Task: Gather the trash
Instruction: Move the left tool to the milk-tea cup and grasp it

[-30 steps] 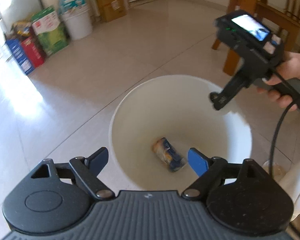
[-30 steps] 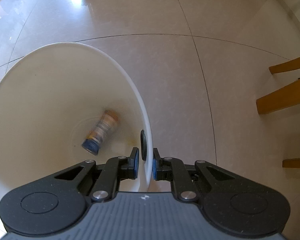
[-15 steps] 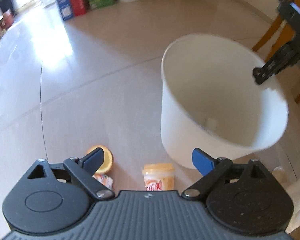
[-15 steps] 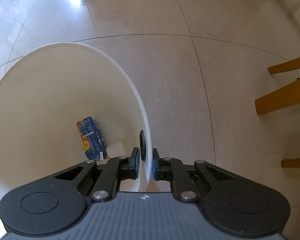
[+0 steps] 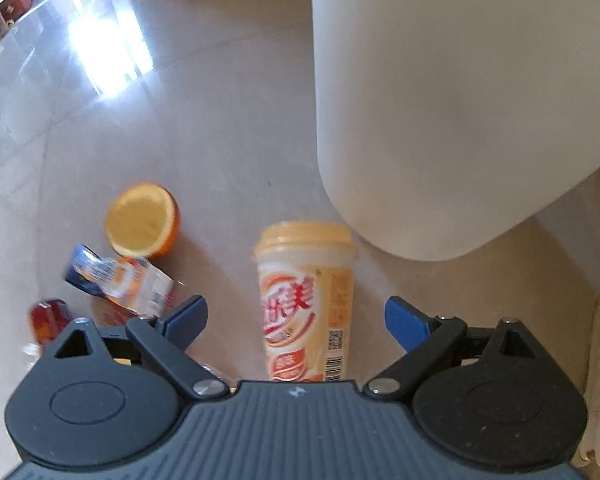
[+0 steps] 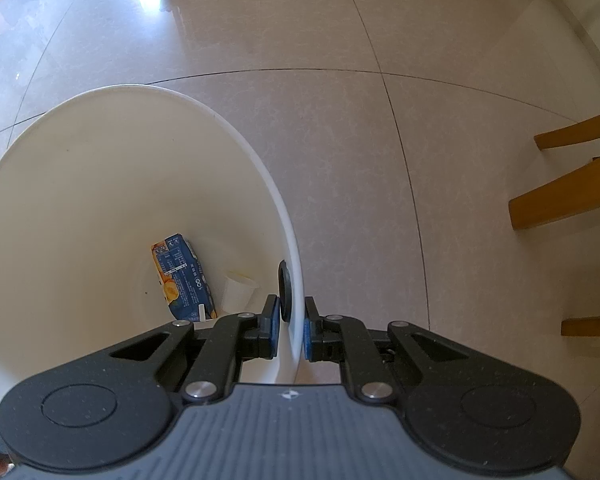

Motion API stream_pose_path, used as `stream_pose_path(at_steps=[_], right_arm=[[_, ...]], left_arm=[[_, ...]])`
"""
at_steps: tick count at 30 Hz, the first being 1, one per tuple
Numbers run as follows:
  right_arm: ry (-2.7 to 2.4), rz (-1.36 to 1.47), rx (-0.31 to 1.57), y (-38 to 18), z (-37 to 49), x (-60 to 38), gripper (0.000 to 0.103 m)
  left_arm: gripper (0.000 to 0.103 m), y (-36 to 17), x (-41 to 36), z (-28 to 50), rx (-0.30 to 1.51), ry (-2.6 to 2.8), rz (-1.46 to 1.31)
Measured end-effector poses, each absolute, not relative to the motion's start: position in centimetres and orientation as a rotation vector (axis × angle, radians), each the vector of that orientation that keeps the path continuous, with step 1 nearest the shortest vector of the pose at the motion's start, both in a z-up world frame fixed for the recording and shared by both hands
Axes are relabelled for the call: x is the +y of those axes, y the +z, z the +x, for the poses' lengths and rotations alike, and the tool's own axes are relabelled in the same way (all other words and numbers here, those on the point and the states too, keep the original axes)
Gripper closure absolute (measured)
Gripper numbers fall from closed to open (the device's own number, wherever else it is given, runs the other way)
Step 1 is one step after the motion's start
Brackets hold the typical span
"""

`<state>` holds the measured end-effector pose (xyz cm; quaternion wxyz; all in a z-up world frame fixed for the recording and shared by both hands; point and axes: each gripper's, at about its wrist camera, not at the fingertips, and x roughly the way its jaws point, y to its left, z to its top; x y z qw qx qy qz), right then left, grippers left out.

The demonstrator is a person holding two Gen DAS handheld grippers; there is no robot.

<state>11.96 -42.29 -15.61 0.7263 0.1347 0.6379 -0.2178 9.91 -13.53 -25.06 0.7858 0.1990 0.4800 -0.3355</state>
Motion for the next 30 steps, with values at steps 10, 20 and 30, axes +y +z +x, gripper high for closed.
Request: stream_pose_path(at_steps=[10,20,30], right_arm=[[-0.483,0.293,1.405,-15.6,12.0,-42.2,0.089],[-0.482,0.284,1.4,-15.5,12.0,-42.0,0.089],[-0.484,0.289,1.4,-15.4,12.0,-42.0,0.089]], left_arm=[[0.019,-29.7,-15.5,11.1,1.06,-0.676,0.376],[0.024,-30.6,-16.4,11.7,1.107,-0.691,0.394],[0.032,-31.3,-16.0,12.7,1.152,-0.665,0.37]])
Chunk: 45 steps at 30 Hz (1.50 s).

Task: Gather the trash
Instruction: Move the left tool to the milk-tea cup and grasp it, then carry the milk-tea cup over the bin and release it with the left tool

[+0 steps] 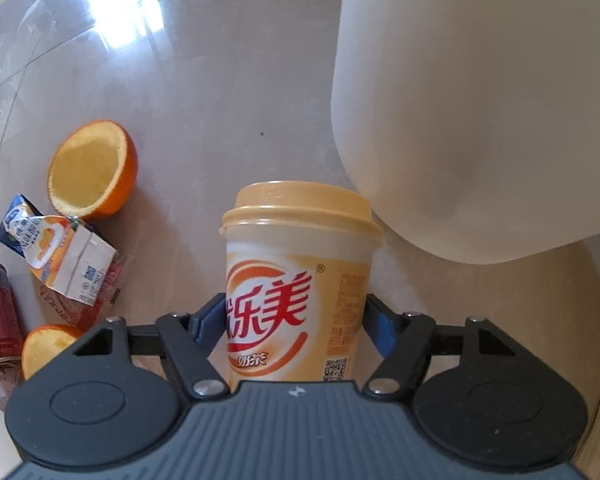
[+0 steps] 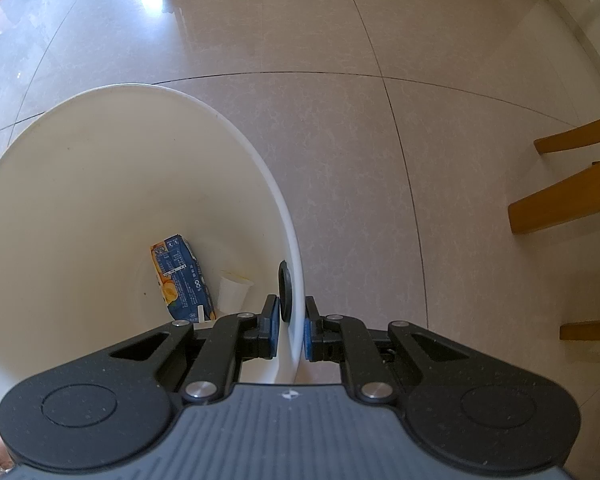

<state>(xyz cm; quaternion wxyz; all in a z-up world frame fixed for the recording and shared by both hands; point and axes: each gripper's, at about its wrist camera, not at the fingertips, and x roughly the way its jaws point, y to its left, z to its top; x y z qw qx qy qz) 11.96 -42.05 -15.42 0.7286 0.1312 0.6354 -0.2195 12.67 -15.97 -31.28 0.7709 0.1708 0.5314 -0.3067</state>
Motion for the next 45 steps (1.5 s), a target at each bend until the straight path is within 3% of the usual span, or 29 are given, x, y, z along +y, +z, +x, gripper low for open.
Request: stream_pose_path(at_steps=[12,25,33,41,45], right_arm=[[-0.481,0.299,1.398,-15.4,12.0,-42.1,0.089],[-0.468,0.308,1.4,-15.2,11.8,-42.5,0.089],[-0.457,0.32,1.402,-15.1,11.8,-42.7,0.089],[-0.456,0.323,1.404,-15.1,11.7,-42.8,0.089],[-0.457,0.321,1.407,-15.1,11.7,-42.9,0.089]], left_arm=[[0.032,-25.6,-13.7,13.5,1.16,-0.651,0.358],[0.032,-8.1,-13.7,13.3,1.063,-0.726,0.514],[0.032,-0.2,-17.2,12.7,1.02,-0.822,0.437],[0.032,0.1,-22.3,13.4,0.976,-0.897,0.351],[0.022,-0.3,-23.4,12.9,0.971,-0.917,0.346]])
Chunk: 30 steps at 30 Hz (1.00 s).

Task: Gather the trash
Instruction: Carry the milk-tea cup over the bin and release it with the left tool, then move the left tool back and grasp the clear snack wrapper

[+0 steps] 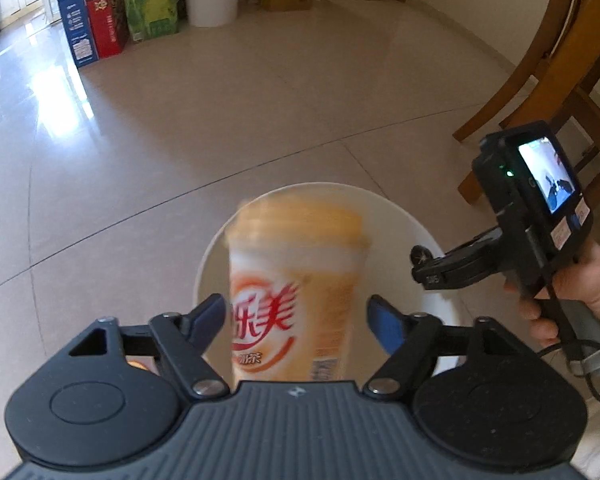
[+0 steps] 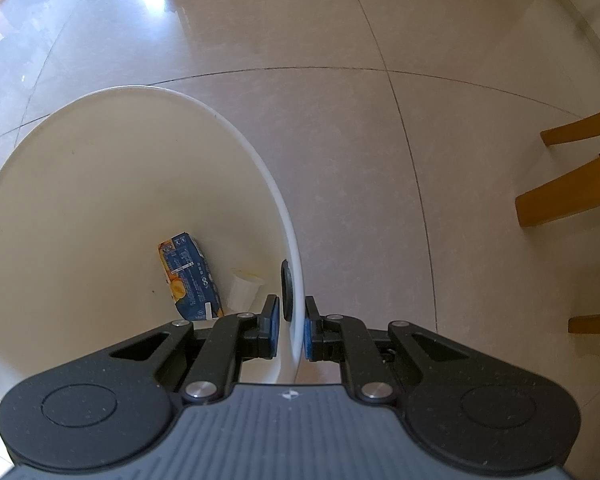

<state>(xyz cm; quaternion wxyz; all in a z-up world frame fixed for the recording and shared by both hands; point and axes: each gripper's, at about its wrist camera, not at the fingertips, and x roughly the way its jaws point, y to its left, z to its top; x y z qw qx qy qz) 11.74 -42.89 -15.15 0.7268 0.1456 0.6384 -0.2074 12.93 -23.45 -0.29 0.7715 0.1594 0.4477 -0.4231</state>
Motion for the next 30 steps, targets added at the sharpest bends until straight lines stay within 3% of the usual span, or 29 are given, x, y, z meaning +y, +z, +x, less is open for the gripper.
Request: stream_pose_path(at_steps=[14,30], right_arm=[[-0.459,0.317,1.406,-15.3,11.8,-42.7,0.089],[-0.463,0.308,1.406,-15.4,11.8,-42.4,0.089]], left_arm=[[0.017,-1.4,-19.2,13.4,0.999,-0.796,0.331],[0.017,-10.8,-9.8,13.1,1.133,-0.443,0.092]])
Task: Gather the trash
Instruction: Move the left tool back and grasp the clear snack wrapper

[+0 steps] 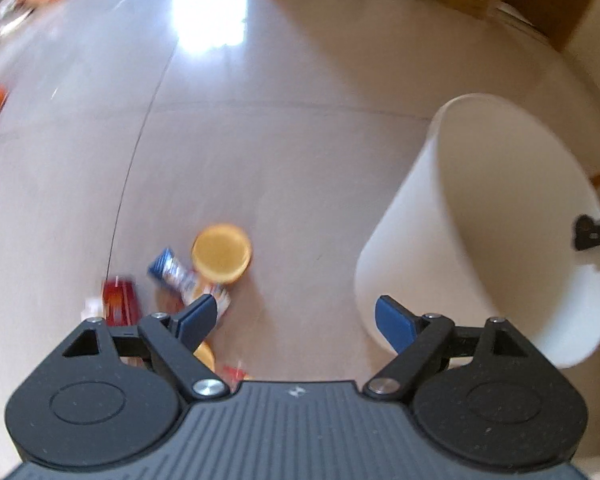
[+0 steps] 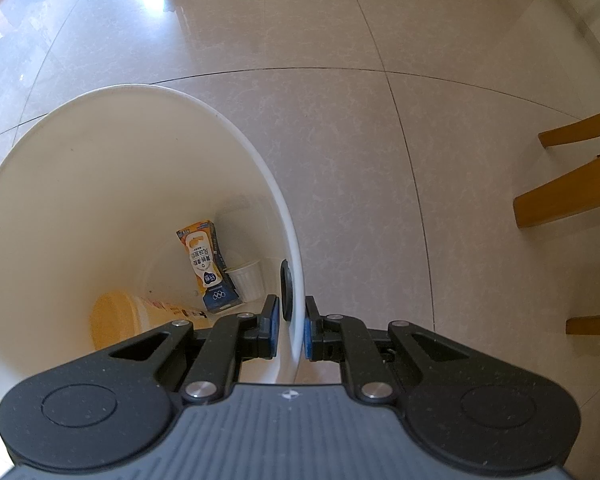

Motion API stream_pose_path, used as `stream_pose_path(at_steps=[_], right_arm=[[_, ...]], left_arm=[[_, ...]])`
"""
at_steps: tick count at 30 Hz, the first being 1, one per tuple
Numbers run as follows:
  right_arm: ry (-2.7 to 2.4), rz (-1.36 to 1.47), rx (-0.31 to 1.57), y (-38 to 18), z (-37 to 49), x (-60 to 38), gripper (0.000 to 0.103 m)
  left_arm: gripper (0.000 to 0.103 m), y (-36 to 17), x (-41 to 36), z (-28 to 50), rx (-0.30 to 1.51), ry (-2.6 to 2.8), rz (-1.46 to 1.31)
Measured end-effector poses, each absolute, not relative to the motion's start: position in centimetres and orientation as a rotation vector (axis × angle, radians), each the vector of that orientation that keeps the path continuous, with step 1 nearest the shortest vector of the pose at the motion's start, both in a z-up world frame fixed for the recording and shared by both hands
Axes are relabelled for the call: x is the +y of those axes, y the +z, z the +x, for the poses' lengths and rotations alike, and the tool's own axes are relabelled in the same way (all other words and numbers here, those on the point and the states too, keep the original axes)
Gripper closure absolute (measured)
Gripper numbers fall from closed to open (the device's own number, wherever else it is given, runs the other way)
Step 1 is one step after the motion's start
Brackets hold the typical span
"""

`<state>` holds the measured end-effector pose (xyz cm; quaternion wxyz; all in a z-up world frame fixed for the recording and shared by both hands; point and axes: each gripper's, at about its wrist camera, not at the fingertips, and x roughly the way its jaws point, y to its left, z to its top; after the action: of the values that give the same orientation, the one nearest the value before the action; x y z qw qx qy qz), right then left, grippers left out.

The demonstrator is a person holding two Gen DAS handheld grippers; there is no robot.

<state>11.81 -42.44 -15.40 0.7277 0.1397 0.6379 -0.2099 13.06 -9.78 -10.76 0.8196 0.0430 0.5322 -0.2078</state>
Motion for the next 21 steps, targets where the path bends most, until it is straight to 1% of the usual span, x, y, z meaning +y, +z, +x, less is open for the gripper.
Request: stream_pose_path(at_steps=[7,17,21], right_arm=[[-0.465,0.303,1.406,-15.4,11.9,-42.3,0.089],[-0.466,0.31,1.405,-15.3,11.9,-42.4,0.089],[-0.466,0.311,1.404,-15.2,11.9,-42.5,0.089]], left_arm=[[0.017,-17.0,-7.4,12.1,1.291,-0.328,-0.065],[0.017,-25.8,-5.3,11.1,1.413,-0.161,-0.224],[0.02,-29.1,-4.5,10.7,1.45,-0.089,-0.314]])
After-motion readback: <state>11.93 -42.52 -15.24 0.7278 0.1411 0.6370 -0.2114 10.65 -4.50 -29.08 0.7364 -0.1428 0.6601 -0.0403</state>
